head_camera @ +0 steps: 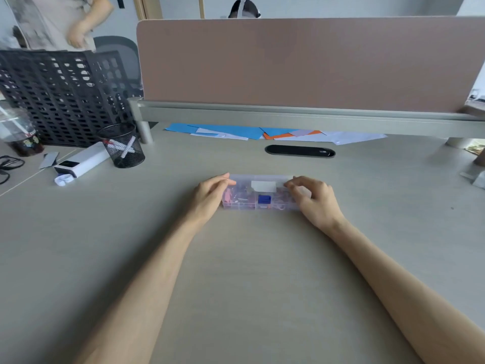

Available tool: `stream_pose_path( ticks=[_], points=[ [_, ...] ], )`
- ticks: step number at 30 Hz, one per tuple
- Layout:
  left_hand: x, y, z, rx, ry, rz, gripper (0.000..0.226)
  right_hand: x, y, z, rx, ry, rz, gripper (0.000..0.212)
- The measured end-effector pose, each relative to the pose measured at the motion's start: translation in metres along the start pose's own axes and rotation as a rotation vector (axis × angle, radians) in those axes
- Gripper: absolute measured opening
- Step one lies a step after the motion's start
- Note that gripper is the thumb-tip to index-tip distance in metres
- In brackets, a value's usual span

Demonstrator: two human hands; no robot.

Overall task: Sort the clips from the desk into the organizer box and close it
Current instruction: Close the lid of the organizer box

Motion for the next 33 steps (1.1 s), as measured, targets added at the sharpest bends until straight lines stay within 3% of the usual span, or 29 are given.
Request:
stream_pose_path(
  ticks=[3, 8, 13, 18, 27, 33],
  points=[
    [-0.003, 0.005, -0.008, 0.032, -0.153, -0.084, 0.022, 0.004, 0.004, -0.009, -0.003, 0.138, 0.070, 0.019],
    [-0.009, 0.009, -0.022, 0.164, -0.425, -0.218, 0.042, 0.007, 0.005, -0.017, -0.012, 0.200, 0.076, 0.017],
    [-0.014, 0.006, -0.026, 0.154, -0.416, -0.273, 0.044, 0.012, 0.003, -0.026, 0.012, 0.246, 0.031, 0.021],
    [-0.012, 0.007, -0.031, 0.131, -0.399, -0.208, 0.037, 0.010, 0.007, -0.029, 0.097, 0.292, 0.104, 0.038],
    [-0.011, 0.013, -0.029, 0.177, -0.386, -0.195, 0.076, 0.007, 0.008, -0.027, 0.161, 0.311, 0.144, 0.054],
    [-0.008, 0.011, -0.029, 0.168, -0.384, -0.214, 0.080, 0.005, 0.007, -0.028, 0.176, 0.329, 0.165, 0.060]
  ],
)
Point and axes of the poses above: each hand's wrist, its own y-axis away from the middle knuckle, its own z-axis out of the back of the hand, x = y × z, the point moved 5 cm from there along -y, towards the middle knuckle, and after that the axes turned 5 degrees about -x, right-handed, at the moved point
